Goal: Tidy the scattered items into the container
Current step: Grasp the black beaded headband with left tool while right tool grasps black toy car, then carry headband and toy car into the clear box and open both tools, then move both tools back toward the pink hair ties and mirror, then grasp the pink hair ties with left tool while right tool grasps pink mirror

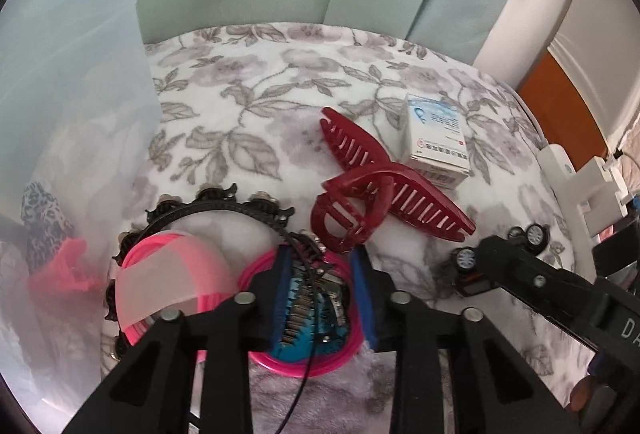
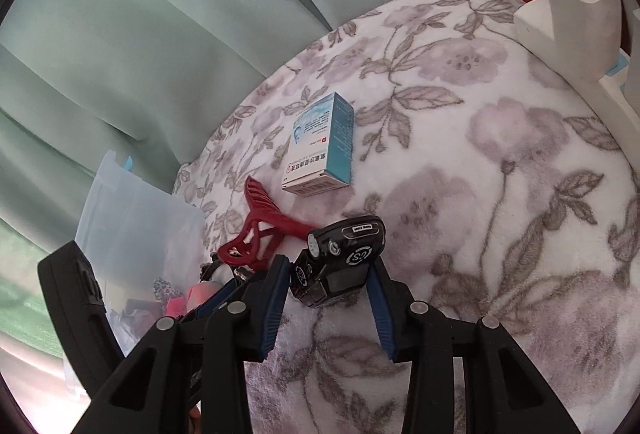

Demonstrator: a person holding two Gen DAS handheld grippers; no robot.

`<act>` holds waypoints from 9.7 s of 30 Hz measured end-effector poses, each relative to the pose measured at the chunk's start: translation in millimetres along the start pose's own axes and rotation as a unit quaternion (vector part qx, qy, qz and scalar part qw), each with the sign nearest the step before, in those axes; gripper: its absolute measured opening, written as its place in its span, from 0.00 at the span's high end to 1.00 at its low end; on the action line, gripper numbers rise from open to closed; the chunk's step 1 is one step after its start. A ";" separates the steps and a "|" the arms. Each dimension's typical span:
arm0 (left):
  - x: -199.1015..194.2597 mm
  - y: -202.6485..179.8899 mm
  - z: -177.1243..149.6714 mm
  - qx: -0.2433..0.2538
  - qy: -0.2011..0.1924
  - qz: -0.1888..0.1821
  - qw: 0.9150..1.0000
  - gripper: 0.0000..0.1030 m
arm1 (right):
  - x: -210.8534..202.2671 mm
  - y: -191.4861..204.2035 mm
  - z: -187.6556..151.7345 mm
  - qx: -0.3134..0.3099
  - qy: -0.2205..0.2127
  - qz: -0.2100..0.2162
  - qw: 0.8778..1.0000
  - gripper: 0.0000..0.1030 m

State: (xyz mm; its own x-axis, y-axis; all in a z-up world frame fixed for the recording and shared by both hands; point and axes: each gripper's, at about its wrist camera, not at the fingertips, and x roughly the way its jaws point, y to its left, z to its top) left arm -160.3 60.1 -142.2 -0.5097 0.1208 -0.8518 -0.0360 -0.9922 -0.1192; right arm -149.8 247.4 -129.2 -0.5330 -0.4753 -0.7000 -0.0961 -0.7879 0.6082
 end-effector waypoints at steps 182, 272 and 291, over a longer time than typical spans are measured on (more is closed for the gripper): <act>-290.0 30.8 -30.8 -0.052 -0.200 -0.125 0.970 0.30 | -223.3 113.8 -58.8 -0.100 -0.168 0.027 0.980 0.45; -61.0 52.3 -74.4 -0.093 0.016 0.149 0.984 0.34 | 83.3 122.0 -58.6 -0.349 0.125 -0.129 0.920 0.26; -49.8 39.5 -62.0 -0.052 0.012 0.122 0.991 0.34 | 42.5 70.4 -40.9 -0.245 0.095 -0.124 0.957 0.28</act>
State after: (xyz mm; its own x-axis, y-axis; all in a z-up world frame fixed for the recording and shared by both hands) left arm -83.0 16.7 -136.1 -0.4719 -0.1201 -0.8734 0.1760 -0.9836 0.0401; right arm -144.8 155.8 -131.4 -0.3774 -0.2755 -0.8841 0.2314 -0.9525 0.1981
